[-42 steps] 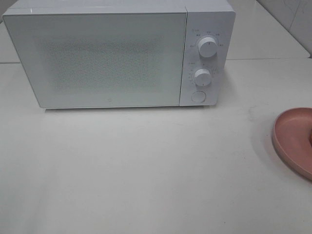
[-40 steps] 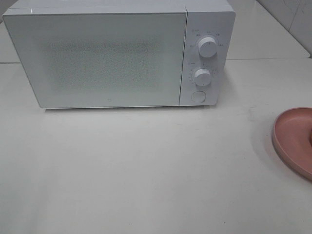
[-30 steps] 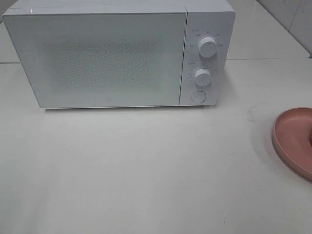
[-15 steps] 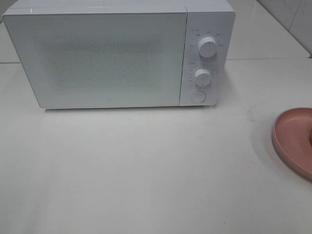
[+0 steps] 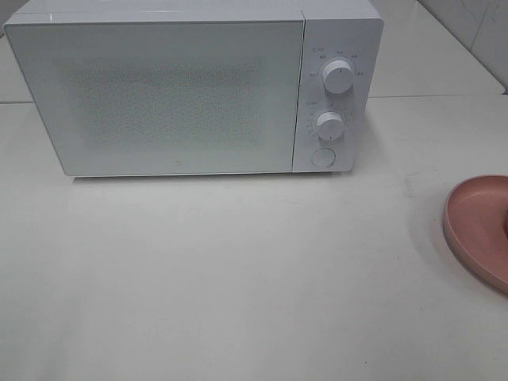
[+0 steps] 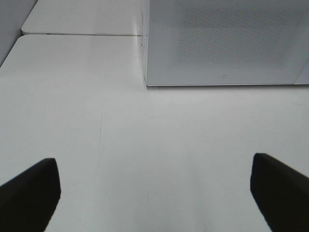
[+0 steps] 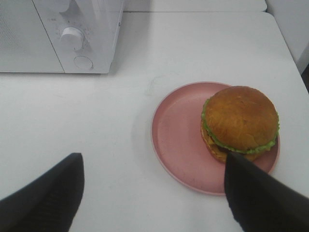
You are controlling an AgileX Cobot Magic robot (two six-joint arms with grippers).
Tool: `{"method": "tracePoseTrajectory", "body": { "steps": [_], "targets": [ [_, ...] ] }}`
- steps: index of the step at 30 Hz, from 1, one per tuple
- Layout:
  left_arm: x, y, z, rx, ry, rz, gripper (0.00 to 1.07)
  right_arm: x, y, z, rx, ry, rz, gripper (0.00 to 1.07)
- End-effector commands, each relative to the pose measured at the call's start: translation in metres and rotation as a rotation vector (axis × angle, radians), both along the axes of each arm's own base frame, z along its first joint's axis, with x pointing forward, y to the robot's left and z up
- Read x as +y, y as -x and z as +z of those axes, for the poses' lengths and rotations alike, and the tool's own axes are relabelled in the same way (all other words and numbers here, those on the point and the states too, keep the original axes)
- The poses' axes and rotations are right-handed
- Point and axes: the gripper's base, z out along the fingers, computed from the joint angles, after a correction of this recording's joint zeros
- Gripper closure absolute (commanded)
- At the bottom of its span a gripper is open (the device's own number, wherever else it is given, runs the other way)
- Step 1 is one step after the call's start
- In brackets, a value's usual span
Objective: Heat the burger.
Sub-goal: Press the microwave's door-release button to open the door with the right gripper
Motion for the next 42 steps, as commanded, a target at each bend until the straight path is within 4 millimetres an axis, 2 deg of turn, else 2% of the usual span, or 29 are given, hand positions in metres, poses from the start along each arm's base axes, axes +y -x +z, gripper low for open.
{"method": "tracePoseTrajectory", "body": {
  "steps": [1,14,27,29,33,36,42],
  "targets": [
    [0.000,0.003,0.000,-0.022,0.006,0.004,0.07,0.000,-0.011,0.004,-0.036,0.011,0.004,0.31],
    [0.000,0.003,0.000,-0.022,0.006,0.004,0.07,0.001,-0.061,0.002,-0.038,0.006,0.000,0.31],
    [0.000,0.003,0.000,-0.022,0.006,0.004,0.07,0.002,-0.098,-0.009,-0.021,0.002,-0.004,0.31],
    [0.000,0.003,0.000,-0.022,0.006,0.004,0.07,0.003,-0.107,-0.016,-0.067,-0.002,-0.005,0.31],
    [0.000,0.003,0.000,-0.022,0.006,0.004,0.07,0.002,-0.113,-0.030,-0.140,-0.003,-0.010,0.31],
    [0.000,0.003,0.000,-0.022,0.006,0.004,0.07,0.002,-0.114,-0.033,-0.146,-0.002,-0.010,0.31],
    [0.000,0.003,0.000,-0.022,0.006,0.004,0.07,0.002,-0.129,-0.051,-0.253,0.007,-0.012,0.31]
  ]
}}
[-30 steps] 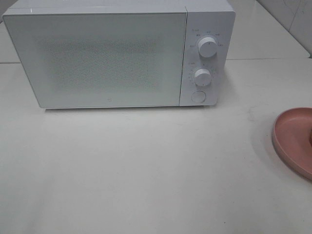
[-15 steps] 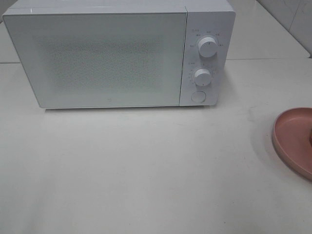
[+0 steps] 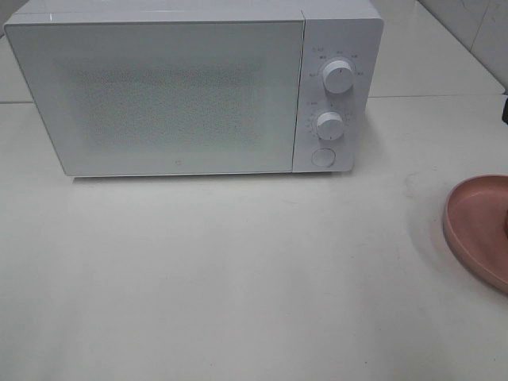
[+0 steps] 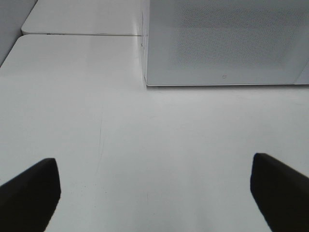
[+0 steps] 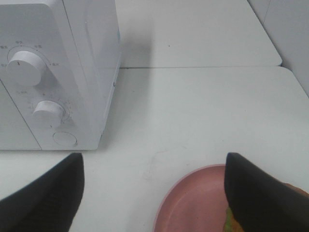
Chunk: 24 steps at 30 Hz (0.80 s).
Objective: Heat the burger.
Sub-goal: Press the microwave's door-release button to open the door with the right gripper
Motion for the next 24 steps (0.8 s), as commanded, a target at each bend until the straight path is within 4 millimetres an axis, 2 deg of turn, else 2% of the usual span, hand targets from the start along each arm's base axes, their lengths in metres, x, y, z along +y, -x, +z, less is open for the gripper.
{"method": "tracePoseTrajectory", "body": {
  "steps": [1,11,16,19,24],
  "targets": [
    [0.000,0.003,0.000,-0.022,0.006,0.004,0.07,0.000,-0.009,-0.004,-0.080,0.017,0.003,0.31],
    [0.000,0.003,0.000,-0.022,0.006,0.004,0.07,0.000,-0.040,-0.018,-0.175,0.017,-0.004,0.31],
    [0.000,0.003,0.000,-0.022,0.006,0.004,0.07,0.001,-0.044,-0.025,-0.192,0.045,0.008,0.31],
    [0.000,0.003,0.000,-0.022,0.006,0.004,0.07,0.012,-0.041,-0.037,-0.209,0.046,0.017,0.31],
    [0.000,0.003,0.000,-0.022,0.006,0.004,0.07,0.028,-0.041,-0.045,-0.212,0.071,0.050,0.31]
  ]
}}
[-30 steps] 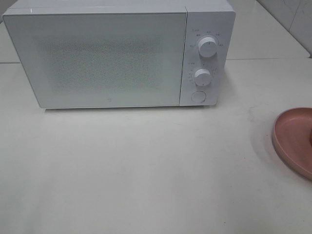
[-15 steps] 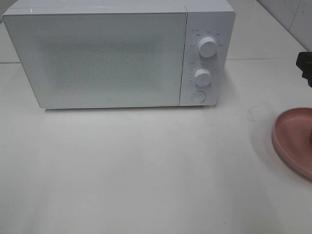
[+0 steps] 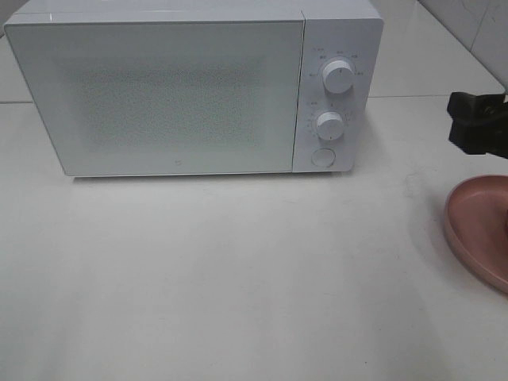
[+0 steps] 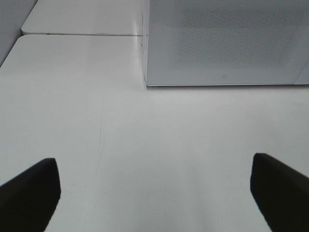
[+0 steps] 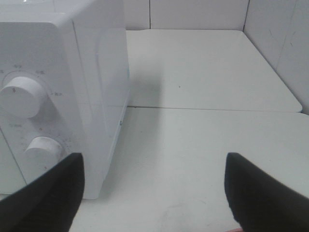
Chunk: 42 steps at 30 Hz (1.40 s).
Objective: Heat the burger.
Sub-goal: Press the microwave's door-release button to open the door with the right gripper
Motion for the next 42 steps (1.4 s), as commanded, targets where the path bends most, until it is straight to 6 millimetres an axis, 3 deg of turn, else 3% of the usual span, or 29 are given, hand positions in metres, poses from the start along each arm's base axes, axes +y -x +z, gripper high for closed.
{"method": "tracePoseTrajectory", "body": {
  "steps": [1,20,29,37,42],
  "targets": [
    [0.000,0.003,0.000,-0.022,0.006,0.004,0.07,0.015,-0.001,-0.005,-0.022,0.043,0.016,0.31],
    [0.000,0.003,0.000,-0.022,0.006,0.004,0.07,0.079,0.010,-0.038,-0.050,0.056,0.006,0.31],
    [0.000,0.003,0.000,-0.022,0.006,0.004,0.07,0.103,0.003,-0.050,-0.017,0.054,0.004,0.31],
    [0.000,0.003,0.000,-0.022,0.006,0.004,0.07,0.109,-0.003,-0.057,0.003,0.035,-0.003,0.32],
    [0.000,0.003,0.000,-0.022,0.006,0.004,0.07,0.110,-0.003,-0.060,0.039,-0.105,-0.034,0.35]
  ]
}}
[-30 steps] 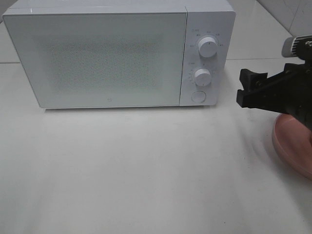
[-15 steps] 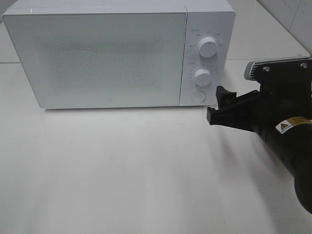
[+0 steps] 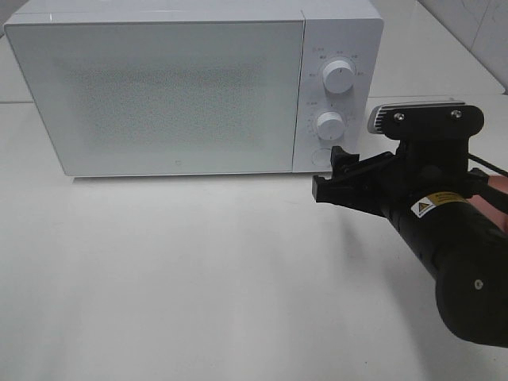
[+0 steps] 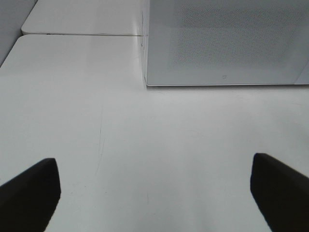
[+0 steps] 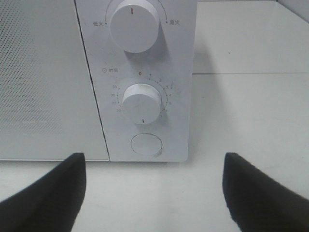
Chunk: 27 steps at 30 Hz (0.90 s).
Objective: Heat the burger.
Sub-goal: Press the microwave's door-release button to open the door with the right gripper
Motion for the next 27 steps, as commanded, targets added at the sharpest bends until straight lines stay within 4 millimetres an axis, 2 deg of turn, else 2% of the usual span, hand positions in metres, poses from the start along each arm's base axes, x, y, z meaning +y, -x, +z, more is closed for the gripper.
{"method": "tracePoseTrajectory", "body": {
  "steps": [1,3,4,6,8,9,12,14,16,17,18,20,22,23,25,26,27],
  "targets": [
    [-0.0001,0.0031,-0.0005,-0.022,0.006,0.004,0.07,0.0019,-0.0010,0.0015,0.003,-0.083,-0.018,0.35],
    [-0.0001,0.0031,-0.0005,-0.022,0.006,0.004,0.07,0.0026,-0.0002,-0.0010,0.041,-0.243,-0.062,0.39],
    [-0.0001,0.0031,-0.0005,-0.022,0.006,0.004,0.07,0.0026,-0.0002,-0.0010,0.041,-0.243,-0.062,0.39],
    [-0.0001,0.0031,-0.0005,-0.022,0.006,0.004,0.07,0.0029,0.0001,-0.0019,0.059,-0.395,-0.109,0.44],
    [-0.0001,0.0031,-0.0005,-0.022,0.006,0.004,0.07,0.0031,0.0002,-0.0022,0.066,-0.452,-0.126,0.46],
    [-0.0001,0.0031,-0.0005,-0.022,0.006,0.004,0.07,0.0032,0.0004,-0.0027,0.077,-0.566,-0.164,0.50],
    [-0.0001,0.0031,-0.0005,-0.022,0.006,0.004,0.07,0.0033,0.0004,-0.0028,0.081,-0.612,-0.179,0.51],
    [-0.0001,0.0031,-0.0005,-0.022,0.006,0.004,0.07,0.0039,0.0013,-0.0050,0.119,-0.823,-0.254,0.60],
    [-0.0001,0.0031,-0.0005,-0.022,0.006,0.004,0.07,0.0040,0.0014,-0.0054,0.125,-0.864,-0.269,0.63],
    [-0.0001,0.0031,-0.0005,-0.022,0.006,0.004,0.07,0.0043,0.0019,-0.0064,0.142,-0.955,-0.304,0.69],
    [-0.0001,0.0031,-0.0005,-0.022,0.006,0.004,0.07,0.0043,0.0019,-0.0064,0.142,-0.955,-0.304,0.69],
    [-0.0001,0.0031,-0.0005,-0.022,0.006,0.004,0.07,0.0047,0.0024,-0.0076,0.163,-1.069,-0.349,0.80],
    [-0.0001,0.0031,-0.0005,-0.022,0.006,0.004,0.07,0.0048,0.0026,-0.0079,0.168,-1.106,-0.364,0.84],
    [-0.0001,0.0031,-0.0005,-0.022,0.006,0.004,0.07,0.0049,0.0028,-0.0084,0.176,-1.159,-0.386,0.91],
    [-0.0001,0.0031,-0.0005,-0.022,0.006,0.004,0.07,0.0048,0.0028,-0.0084,0.177,-1.181,-0.396,0.95],
    [-0.0001,0.0031,-0.0005,-0.022,0.006,0.004,0.07,0.0048,0.0028,-0.0084,0.178,-1.219,-0.410,1.04],
    [-0.0001,0.0031,-0.0005,-0.022,0.006,0.004,0.07,0.0048,0.0028,-0.0084,0.178,-1.219,-0.410,1.04]
  ]
}}
